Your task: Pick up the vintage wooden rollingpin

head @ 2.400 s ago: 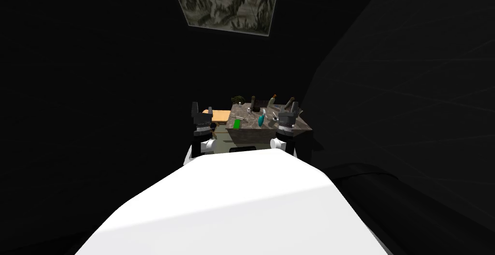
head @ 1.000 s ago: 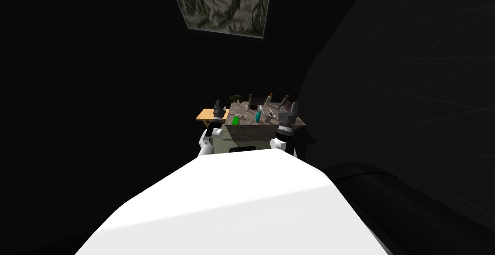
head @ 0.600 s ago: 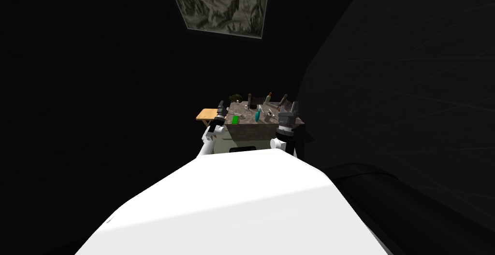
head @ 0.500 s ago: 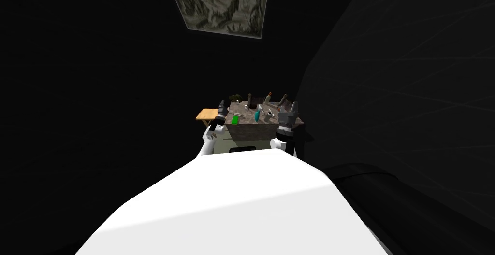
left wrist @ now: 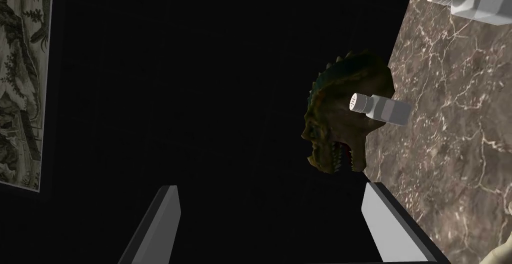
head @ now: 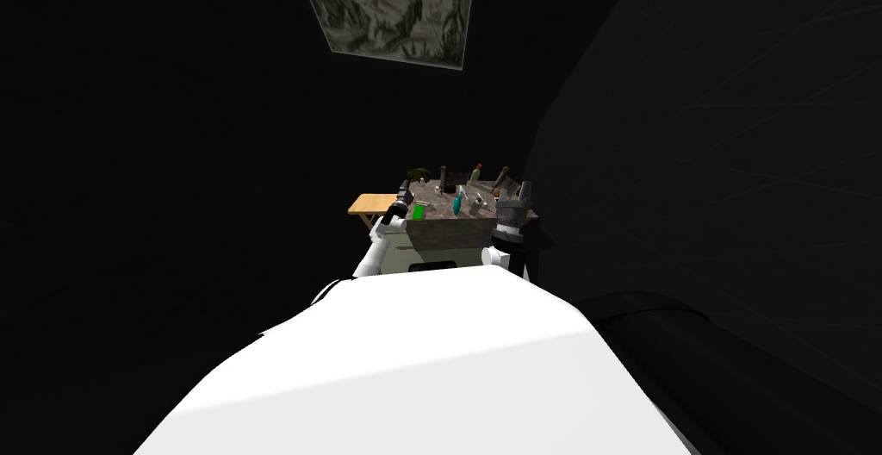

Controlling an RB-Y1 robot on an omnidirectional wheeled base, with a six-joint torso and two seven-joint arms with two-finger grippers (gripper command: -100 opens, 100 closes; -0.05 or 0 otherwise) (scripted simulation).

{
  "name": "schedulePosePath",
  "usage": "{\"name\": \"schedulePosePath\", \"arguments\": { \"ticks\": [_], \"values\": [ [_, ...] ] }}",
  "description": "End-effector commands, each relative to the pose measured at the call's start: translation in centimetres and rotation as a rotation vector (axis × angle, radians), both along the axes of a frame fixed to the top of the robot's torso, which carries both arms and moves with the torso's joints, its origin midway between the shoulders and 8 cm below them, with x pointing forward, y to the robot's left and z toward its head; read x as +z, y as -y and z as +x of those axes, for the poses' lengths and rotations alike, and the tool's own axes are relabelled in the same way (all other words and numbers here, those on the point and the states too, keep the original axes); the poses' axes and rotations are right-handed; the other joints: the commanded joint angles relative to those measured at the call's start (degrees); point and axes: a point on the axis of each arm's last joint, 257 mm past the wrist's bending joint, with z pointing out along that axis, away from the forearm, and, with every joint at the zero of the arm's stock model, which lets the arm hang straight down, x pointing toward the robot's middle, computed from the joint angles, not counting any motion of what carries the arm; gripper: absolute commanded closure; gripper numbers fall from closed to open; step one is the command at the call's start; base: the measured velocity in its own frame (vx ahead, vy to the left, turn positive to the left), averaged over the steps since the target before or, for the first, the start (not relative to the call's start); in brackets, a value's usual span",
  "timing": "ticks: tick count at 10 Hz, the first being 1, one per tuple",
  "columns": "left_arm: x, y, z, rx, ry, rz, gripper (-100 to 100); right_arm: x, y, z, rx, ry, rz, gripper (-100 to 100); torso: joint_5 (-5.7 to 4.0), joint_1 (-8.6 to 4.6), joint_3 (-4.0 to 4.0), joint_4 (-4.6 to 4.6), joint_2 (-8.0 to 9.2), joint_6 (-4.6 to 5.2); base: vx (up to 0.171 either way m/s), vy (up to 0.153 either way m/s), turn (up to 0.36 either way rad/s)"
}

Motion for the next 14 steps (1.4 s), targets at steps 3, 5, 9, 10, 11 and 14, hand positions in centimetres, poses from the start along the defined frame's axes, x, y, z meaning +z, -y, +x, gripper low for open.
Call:
{"name": "schedulePosePath", "arguments": {
  "ticks": [3, 5, 9, 10, 11, 14],
  "values": [
    [-1.9, 1.5, 2.2, -0.026, -0.096, 0.022, -100, 0.0, 0.0, 0.0, 0.0, 0.0, 0.0, 0, 0.0, 0.03, 0.0, 0.0, 0.0, 0.0, -0.027, 0.01, -0.038],
    [-2.9, 2.5, 3.3, -0.042, -0.15, 0.034, -100, 0.0, 0.0, 0.0, 0.0, 0.0, 0.0, 0, 0.01, 0.04, 0.0, 0.0, 0.0, -0.01, -0.025, 0.012, -0.039],
    [-4.6, 4.5, 5.0, -0.069, -0.252, 0.059, -100, 0.0, 0.0, 0.0, 0.0, 0.0, 0.0, 0, 0.0, 0.02, -0.03, -0.01, -0.06, -0.04, -0.016, 0.008, -0.029],
    [-5.2, 4.4, 5.2, -0.067, -0.265, 0.064, -100, 0.0, 0.0, 0.0, 0.0, 0.0, 0.0, 0, 0.0, 0.02, -0.03, -0.01, -0.06, -0.02, -0.015, 0.009, -0.041],
    [-5.5, 5.4, 5.8, -0.08, -0.305, 0.074, -100, 0.0, 0.0, 0.0, 0.0, 0.0, 0.0, 0, 0.0, 0.02, -0.03, -0.01, -0.05, -0.03, -0.018, 0.01, -0.057],
    [-7.1, 6.0, 6.6, -0.085, -0.377, 0.097, -100, 0.0, 0.0, 0.0, 0.0, 0.0, 0.0, 0, 0.01, 0.04, -0.01, 0.0, -0.02, -0.02, -0.02, 0.014, -0.041]
  ]
}}
